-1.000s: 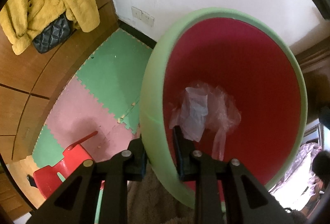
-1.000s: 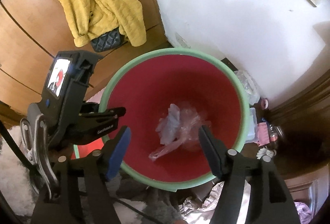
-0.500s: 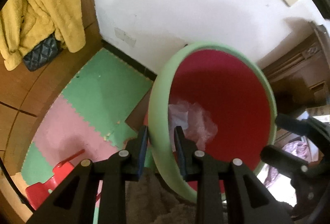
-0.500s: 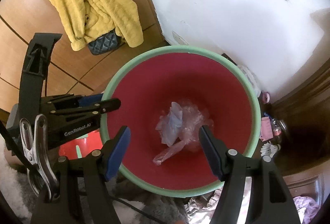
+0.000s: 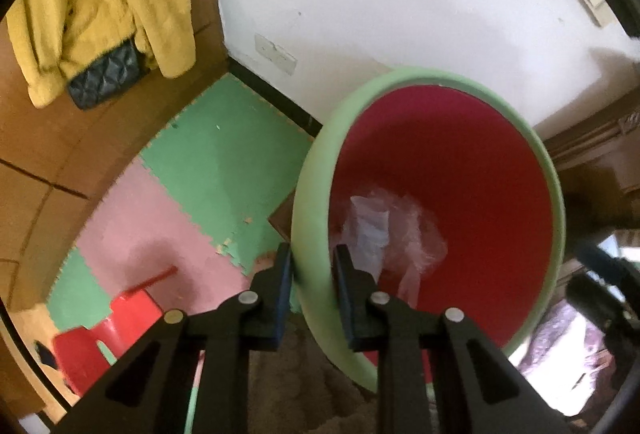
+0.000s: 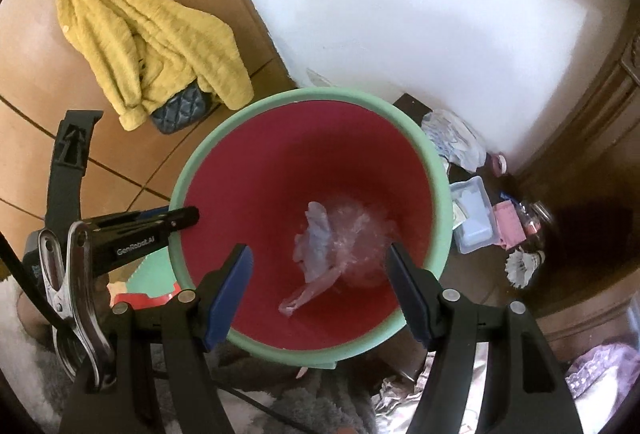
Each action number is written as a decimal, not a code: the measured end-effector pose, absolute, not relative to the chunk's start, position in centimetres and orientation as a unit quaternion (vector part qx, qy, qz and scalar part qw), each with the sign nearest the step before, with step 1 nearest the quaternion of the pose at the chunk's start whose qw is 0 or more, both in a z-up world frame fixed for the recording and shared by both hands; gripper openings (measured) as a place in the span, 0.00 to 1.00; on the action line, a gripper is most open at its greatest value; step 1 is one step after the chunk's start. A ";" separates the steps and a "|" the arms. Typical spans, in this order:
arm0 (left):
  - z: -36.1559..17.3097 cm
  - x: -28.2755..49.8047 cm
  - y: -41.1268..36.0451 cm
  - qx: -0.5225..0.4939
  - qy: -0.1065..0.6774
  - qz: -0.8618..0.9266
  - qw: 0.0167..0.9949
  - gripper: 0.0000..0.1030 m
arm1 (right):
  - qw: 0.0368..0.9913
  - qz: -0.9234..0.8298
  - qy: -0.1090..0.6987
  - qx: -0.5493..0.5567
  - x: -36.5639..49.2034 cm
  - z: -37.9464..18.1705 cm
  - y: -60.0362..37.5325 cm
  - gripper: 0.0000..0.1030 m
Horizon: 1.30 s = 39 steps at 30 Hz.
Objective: Collect trash
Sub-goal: 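Move the open right tool from the bucket back to the nightstand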
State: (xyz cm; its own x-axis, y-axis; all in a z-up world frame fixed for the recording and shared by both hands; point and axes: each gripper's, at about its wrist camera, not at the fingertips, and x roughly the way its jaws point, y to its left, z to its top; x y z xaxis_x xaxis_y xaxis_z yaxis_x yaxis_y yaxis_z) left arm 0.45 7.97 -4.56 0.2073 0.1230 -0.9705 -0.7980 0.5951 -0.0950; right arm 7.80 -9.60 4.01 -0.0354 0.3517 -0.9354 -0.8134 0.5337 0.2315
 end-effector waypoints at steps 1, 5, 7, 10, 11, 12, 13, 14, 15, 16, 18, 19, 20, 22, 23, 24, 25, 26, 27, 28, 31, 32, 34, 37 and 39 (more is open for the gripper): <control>-4.5 0.8 7.8 -0.305 0.543 0.328 0.710 0.20 | 0.666 0.439 0.568 -0.204 7.7 4.1 -9.6 0.68; -4.7 1.1 8.2 -0.315 0.541 0.326 0.708 0.19 | 0.669 0.444 0.556 -0.215 7.1 4.4 -9.8 0.68; -4.8 0.6 8.9 -0.345 0.529 0.317 0.707 0.19 | 0.670 0.445 0.552 -0.220 6.7 4.6 -9.9 0.68; -4.8 0.4 9.1 -0.347 0.530 0.307 0.711 0.20 | 0.673 0.444 0.550 -0.217 6.5 4.7 -10.1 0.68; -4.8 0.5 9.0 -0.338 0.534 0.307 0.712 0.20 | 0.673 0.441 0.554 -0.214 6.7 4.5 -10.3 0.68; -4.7 0.8 8.8 -0.326 0.540 0.307 0.712 0.20 | 0.674 0.437 0.558 -0.209 6.9 4.4 -10.4 0.68; -4.6 0.9 8.5 -0.318 0.544 0.307 0.713 0.20 | 0.675 0.435 0.560 -0.205 7.0 4.4 -10.6 0.68; -4.7 1.2 8.3 -0.308 0.550 0.306 0.713 0.20 | 0.678 0.432 0.560 -0.200 7.1 4.4 -10.9 0.68; -4.8 1.4 8.1 -0.298 0.555 0.308 0.713 0.20 | 0.683 0.428 0.559 -0.194 7.3 4.6 -11.3 0.68; -4.9 1.5 8.0 -0.294 0.559 0.309 0.711 0.20 | 0.687 0.425 0.557 -0.192 7.4 4.6 -11.5 0.68; -5.2 1.7 7.8 -0.287 0.563 0.312 0.709 0.21 | 0.695 0.414 0.558 -0.186 7.7 4.7 -12.2 0.68; -5.3 1.8 7.7 -0.285 0.563 0.312 0.710 0.21 | 0.697 0.409 0.559 -0.184 7.8 4.7 -12.4 0.68; -5.3 1.8 7.7 -0.284 0.563 0.312 0.711 0.21 | 0.700 0.402 0.561 -0.182 8.0 4.7 -12.8 0.68; -5.3 1.7 7.8 -0.286 0.562 0.309 0.712 0.21 | 0.705 0.392 0.563 -0.177 8.4 4.7 -13.6 0.68; -5.4 1.6 8.0 -0.288 0.562 0.307 0.712 0.21 | 0.708 0.388 0.564 -0.175 8.5 4.7 -13.9 0.68; -5.4 1.6 8.0 -0.288 0.563 0.306 0.712 0.21 | 0.712 0.383 0.564 -0.170 8.7 4.8 -14.3 0.68; -5.4 1.6 8.2 -0.287 0.565 0.305 0.711 0.22 | 0.717 0.376 0.564 -0.163 9.0 4.8 -14.9 0.68; -5.4 1.7 8.3 -0.285 0.567 0.306 0.710 0.22 | 0.721 0.371 0.564 -0.157 9.3 4.9 -15.4 0.68; -5.4 1.8 8.3 -0.283 0.569 0.308 0.708 0.22 | 0.728 0.361 0.563 -0.149 9.6 5.0 -16.0 0.68; -5.3 1.9 8.2 -0.282 0.571 0.309 0.706 0.22 | 0.741 0.349 0.557 -0.139 9.9 5.3 -16.8 0.68; -5.3 2.1 8.0 -0.279 0.572 0.310 0.706 0.22 | 0.787 0.307 0.526 -0.098 11.2 6.8 -19.8 0.68; -5.3 2.2 7.9 -0.275 0.573 0.311 0.706 0.22 | 0.800 0.295 0.515 -0.089 11.6 7.2 -20.7 0.68; -5.5 2.4 7.8 -0.268 0.577 0.314 0.705 0.22 | 0.819 0.272 0.498 -0.082 12.5 7.8 -22.4 0.68; -5.7 2.6 7.7 -0.264 0.581 0.315 0.703 0.22 | 0.825 0.241 0.504 -0.085 14.0 7.5 -24.3 0.68; -5.8 2.8 7.5 -0.256 0.588 0.314 0.701 0.22 | 0.816 0.231 0.526 -0.069 15.1 6.7 -25.7 0.68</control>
State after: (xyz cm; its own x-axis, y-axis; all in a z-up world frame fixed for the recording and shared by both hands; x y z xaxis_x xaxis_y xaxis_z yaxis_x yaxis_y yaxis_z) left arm 2.79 7.52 -5.83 0.1124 0.1391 -0.9839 -0.7402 0.6723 0.0105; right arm 15.14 -25.65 6.71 0.3406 0.3042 -0.8896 -0.4489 0.8840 0.1304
